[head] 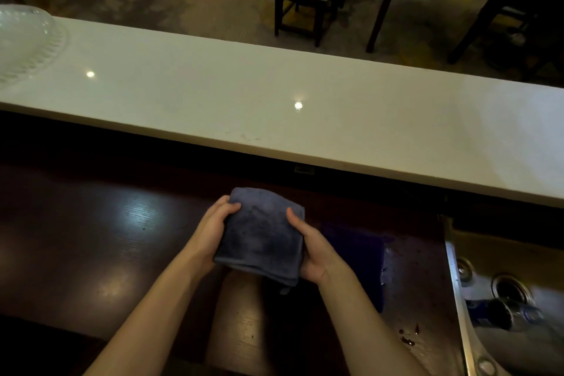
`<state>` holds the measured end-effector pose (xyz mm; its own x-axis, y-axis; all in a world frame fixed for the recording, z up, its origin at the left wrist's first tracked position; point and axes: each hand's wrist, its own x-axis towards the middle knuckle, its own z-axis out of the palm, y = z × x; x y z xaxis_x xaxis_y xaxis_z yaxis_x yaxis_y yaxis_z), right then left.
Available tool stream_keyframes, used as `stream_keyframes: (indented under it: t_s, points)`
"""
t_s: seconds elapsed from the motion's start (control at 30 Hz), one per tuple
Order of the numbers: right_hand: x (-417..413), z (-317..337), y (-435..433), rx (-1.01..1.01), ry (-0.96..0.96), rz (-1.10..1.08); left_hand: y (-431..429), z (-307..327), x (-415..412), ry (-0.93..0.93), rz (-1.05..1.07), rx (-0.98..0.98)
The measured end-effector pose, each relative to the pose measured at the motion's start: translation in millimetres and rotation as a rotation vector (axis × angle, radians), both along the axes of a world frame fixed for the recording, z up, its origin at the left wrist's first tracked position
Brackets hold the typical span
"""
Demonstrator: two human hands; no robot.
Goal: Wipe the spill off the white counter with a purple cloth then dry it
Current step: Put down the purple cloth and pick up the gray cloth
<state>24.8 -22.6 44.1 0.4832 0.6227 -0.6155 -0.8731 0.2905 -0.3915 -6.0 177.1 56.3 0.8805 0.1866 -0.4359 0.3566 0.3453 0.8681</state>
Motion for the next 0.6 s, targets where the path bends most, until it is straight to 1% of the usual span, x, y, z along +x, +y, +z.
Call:
stream_keyframes:
  t_s: [0.07,0.2,0.33,0.47,0.5,0.6]
  points:
    - [2,16,-1,0.029,-0.103,-0.021,-7,16,4,-0.073,0.018,0.041]
    - [5,52,-4,0.056,-0.315,-0.138,-14,53,12,-0.244,0.058,0.205]
    - [12,87,-9,0.052,-0.39,-0.216,-21,83,25,-0.345,0.123,0.303]
    - [28,116,-30,0.058,-0.406,-0.326,-18,97,46,-0.392,0.163,0.515]
    - [32,123,-38,0.048,-0.42,-0.368,-15,97,51,-0.388,0.159,0.606]
    - [45,141,-68,0.002,-0.51,-0.52,-3,93,58,-0.344,0.115,0.984]
